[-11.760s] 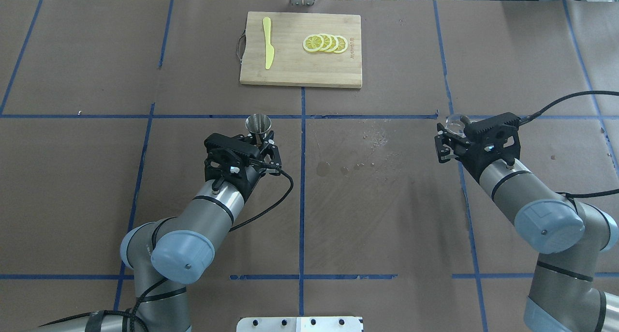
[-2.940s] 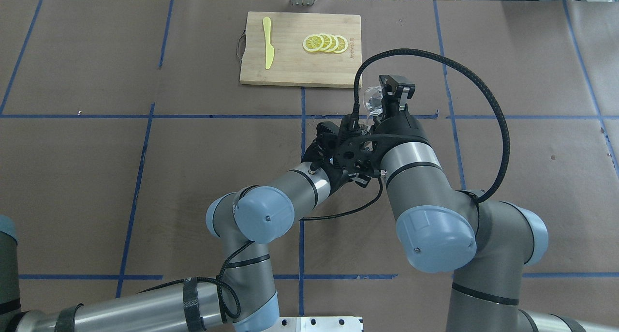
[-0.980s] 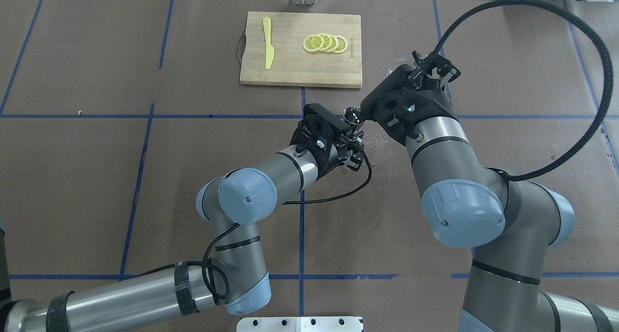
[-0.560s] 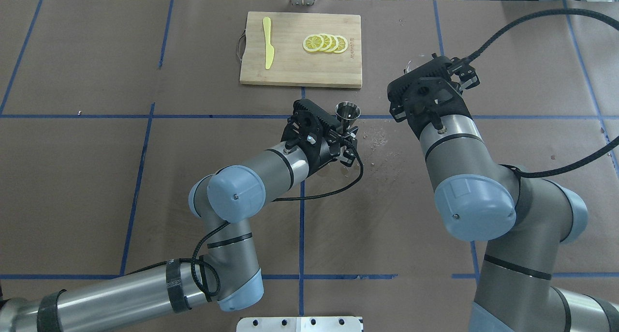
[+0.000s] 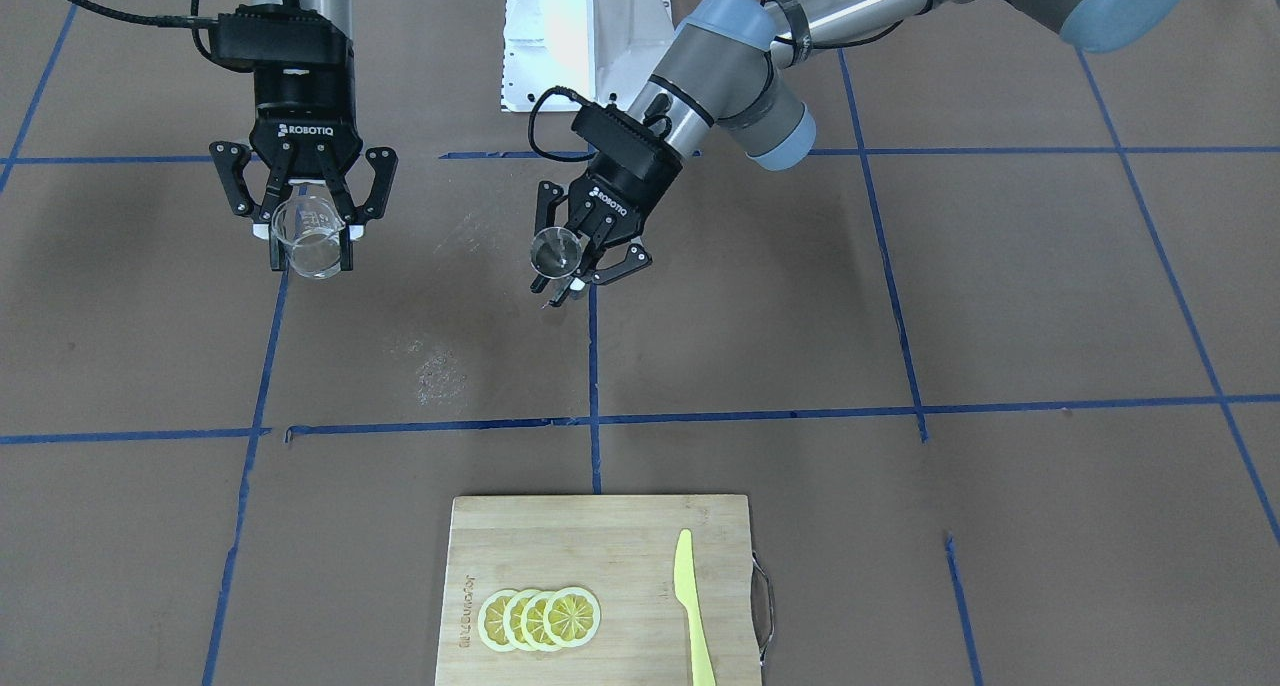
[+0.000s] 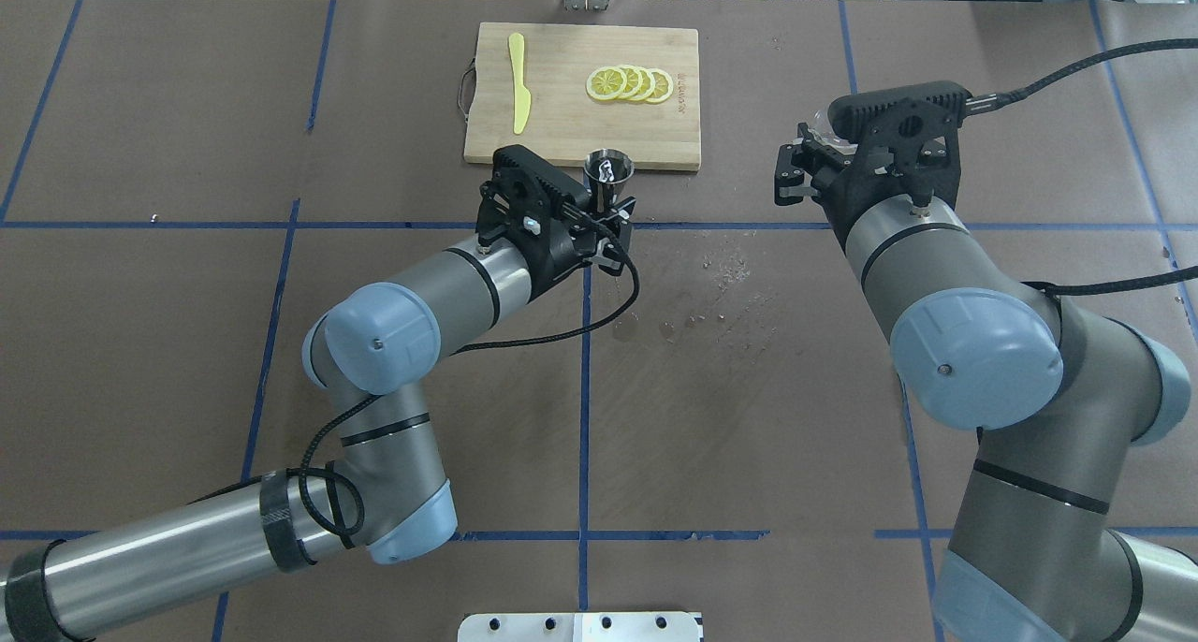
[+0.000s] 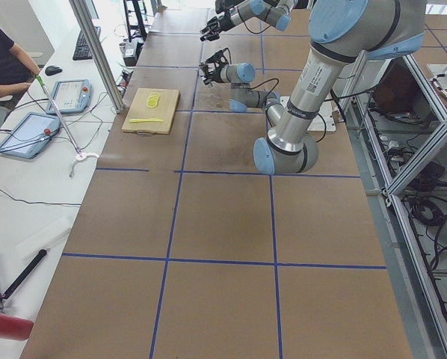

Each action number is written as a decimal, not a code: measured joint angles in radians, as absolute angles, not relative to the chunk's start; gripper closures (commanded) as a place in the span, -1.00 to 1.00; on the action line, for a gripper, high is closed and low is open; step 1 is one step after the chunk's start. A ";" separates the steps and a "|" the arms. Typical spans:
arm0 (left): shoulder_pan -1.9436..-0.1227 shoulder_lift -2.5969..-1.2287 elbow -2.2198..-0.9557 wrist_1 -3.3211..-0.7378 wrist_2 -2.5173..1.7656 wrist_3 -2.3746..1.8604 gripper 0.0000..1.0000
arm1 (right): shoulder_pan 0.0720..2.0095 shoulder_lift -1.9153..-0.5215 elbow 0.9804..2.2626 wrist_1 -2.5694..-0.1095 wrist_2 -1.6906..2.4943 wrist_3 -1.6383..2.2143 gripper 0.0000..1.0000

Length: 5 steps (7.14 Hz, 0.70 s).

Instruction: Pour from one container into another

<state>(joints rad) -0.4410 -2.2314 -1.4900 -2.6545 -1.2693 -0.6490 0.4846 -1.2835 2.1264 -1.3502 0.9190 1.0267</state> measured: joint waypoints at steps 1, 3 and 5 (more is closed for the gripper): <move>-0.464 -2.176 -1.523 -2.652 -1.265 -0.679 1.00 | 0.491 -1.290 2.126 -1.350 0.951 1.104 1.00; -0.505 -2.087 -1.567 -2.636 -1.213 -0.735 1.00 | 0.495 -1.318 2.112 -1.351 1.000 1.216 1.00; -0.535 -2.021 -1.598 -2.566 -1.182 -0.792 1.00 | 0.501 -1.390 2.106 -1.351 1.008 1.293 1.00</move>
